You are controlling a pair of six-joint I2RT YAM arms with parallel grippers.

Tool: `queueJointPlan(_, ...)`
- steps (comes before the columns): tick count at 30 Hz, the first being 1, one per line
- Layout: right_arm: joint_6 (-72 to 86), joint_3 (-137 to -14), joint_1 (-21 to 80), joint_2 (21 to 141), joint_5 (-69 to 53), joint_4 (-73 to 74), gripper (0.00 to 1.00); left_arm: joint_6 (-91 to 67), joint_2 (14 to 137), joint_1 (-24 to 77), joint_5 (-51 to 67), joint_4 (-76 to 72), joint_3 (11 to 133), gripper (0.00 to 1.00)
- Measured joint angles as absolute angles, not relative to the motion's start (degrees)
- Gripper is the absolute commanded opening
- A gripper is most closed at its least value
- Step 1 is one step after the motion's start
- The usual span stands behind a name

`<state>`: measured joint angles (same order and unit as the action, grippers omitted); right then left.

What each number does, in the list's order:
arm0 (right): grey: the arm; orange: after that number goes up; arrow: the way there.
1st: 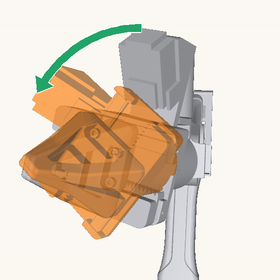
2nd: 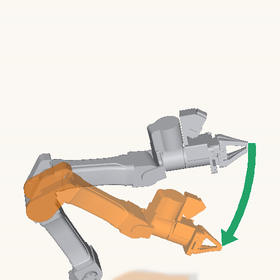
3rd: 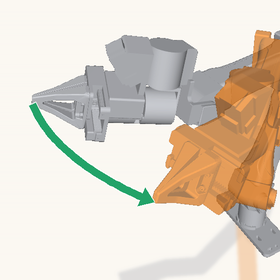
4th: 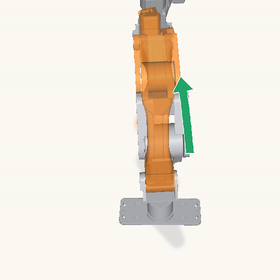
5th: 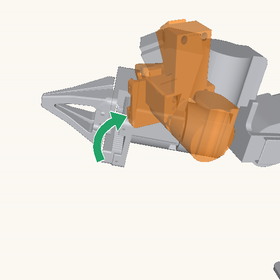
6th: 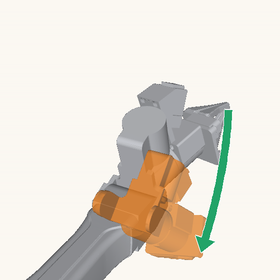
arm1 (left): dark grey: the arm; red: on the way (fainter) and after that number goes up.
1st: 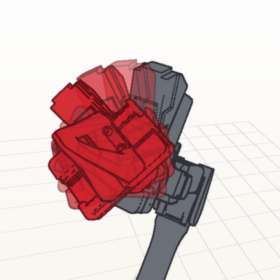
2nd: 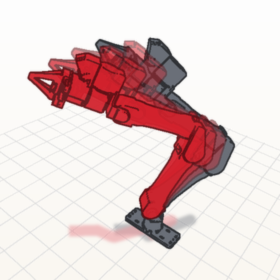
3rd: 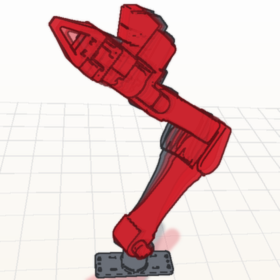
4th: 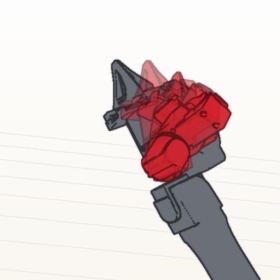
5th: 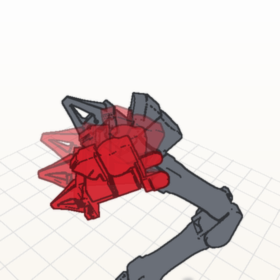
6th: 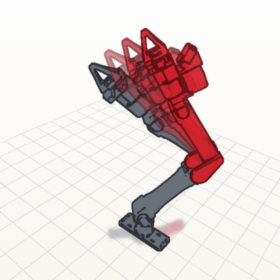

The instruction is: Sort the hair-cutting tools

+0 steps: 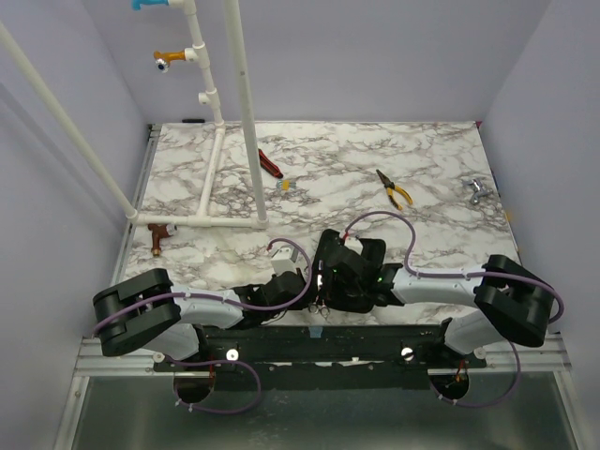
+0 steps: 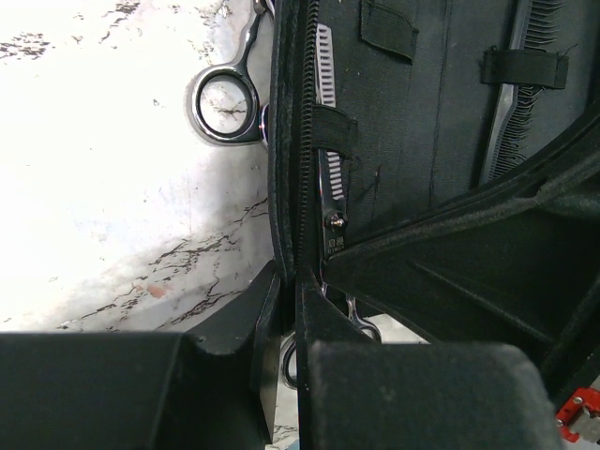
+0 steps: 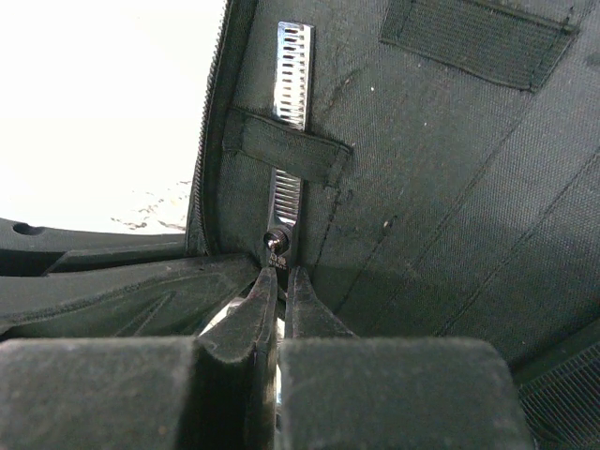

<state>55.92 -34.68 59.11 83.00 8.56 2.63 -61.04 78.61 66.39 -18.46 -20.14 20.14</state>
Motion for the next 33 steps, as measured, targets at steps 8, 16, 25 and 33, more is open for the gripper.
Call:
queueJointPlan(8,54.8,-36.5,58.0,84.7,8.4,2.6,0.01,-61.5,78.8,66.0,-19.5,-20.5,20.0,0.14)
queueJointPlan(16,53.4,-36.5,57.4,84.6,9.1,1.8,0.15,-60.4,75.9,66.2,-19.3,-17.5,19.9,0.44)
queueJointPlan(25,52.4,-35.8,56.5,83.0,11.3,1.6,0.28,-59.4,69.5,66.9,-18.7,-8.8,19.9,0.5)
queueJointPlan(33,51.8,-35.0,56.5,78.4,11.2,3.2,0.34,-58.1,67.2,61.4,-18.6,-4.4,20.3,0.47)
